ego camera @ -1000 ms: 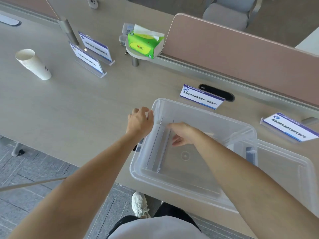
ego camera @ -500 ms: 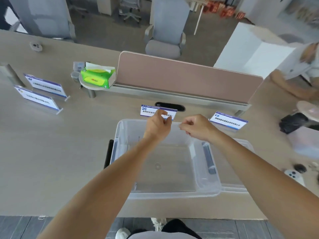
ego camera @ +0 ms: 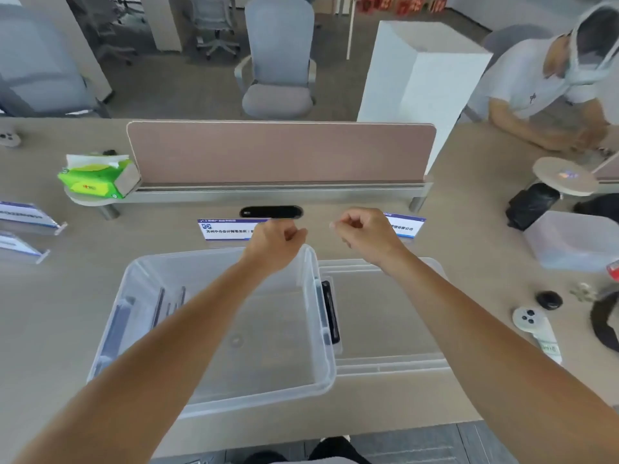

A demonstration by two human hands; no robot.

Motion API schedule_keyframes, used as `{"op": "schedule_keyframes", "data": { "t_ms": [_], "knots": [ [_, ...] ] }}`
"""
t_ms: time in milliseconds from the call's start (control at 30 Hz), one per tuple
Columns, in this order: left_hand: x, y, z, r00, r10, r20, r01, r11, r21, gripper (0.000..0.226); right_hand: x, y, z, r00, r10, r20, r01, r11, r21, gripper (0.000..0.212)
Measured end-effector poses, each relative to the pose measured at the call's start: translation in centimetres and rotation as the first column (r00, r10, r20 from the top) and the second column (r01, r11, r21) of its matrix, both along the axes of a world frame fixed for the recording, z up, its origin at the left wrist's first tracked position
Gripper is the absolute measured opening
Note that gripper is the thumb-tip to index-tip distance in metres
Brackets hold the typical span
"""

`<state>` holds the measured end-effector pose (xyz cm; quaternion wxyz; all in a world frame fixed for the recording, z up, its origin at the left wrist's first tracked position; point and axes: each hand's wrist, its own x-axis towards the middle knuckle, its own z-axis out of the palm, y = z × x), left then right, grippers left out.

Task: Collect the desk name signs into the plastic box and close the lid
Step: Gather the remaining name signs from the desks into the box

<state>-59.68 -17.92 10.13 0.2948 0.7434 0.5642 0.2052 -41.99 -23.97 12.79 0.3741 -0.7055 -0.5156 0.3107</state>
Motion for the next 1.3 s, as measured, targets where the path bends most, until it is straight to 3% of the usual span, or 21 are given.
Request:
{"op": "schedule_keyframes", "data": {
  "t_ms": [233,467,800,967,1067,1133,1233,1300],
  "knots": [
    [4.7,0.9,0.6,0.998,0.059,0.034,-0.057,0.996,-0.067,0.032,9.4,-1.7,-0.8,0.969,-0.170,-0.180,0.188,0.979,0.085,0.022],
    [7.7,2.1,0.1,1.000,0.016,0.023,-0.013,0.991,-0.131,0.030,15.0,-3.7,-2.2,0.903,-0.353,-0.243,0.372,0.927,0.036,0.015],
    [12.4,4.6,-2.2,0.993,0.023,0.117,0.005,0.972,-0.233,0.050,18.7,-4.0,-2.6,0.822,-0.468,-0.326,0.452,0.883,-0.127,0.021],
    [16.3,6.6,-3.5,0.989,0.149,0.022,-0.139,0.959,-0.248,0.054,22.7,-1.0,-5.3,0.813,-0.494,-0.308,0.452,0.869,-0.200,0.025],
    [19.2,8.0,-5.2,0.978,0.207,-0.008,-0.198,0.922,-0.333,0.064,25.8,1.7,-7.2,0.807,-0.496,-0.320,0.425,0.864,-0.269,0.025],
    [21.6,8.9,-6.4,0.960,0.277,0.042,-0.232,0.870,-0.436,0.080,27.9,3.4,-8.5,0.749,-0.523,-0.407,0.405,0.847,-0.344,0.025],
    [25.0,10.6,-8.7,0.849,0.502,0.166,-0.303,0.718,-0.626,0.086,30.5,5.6,-10.5,0.527,-0.590,-0.612,0.354,0.807,-0.473,0.040],
    [26.6,11.7,-10.6,0.764,0.616,0.191,-0.315,0.614,-0.723,0.090,32.1,6.7,-12.4,0.427,-0.615,-0.663,0.321,0.789,-0.525,0.049]
  ]
}}
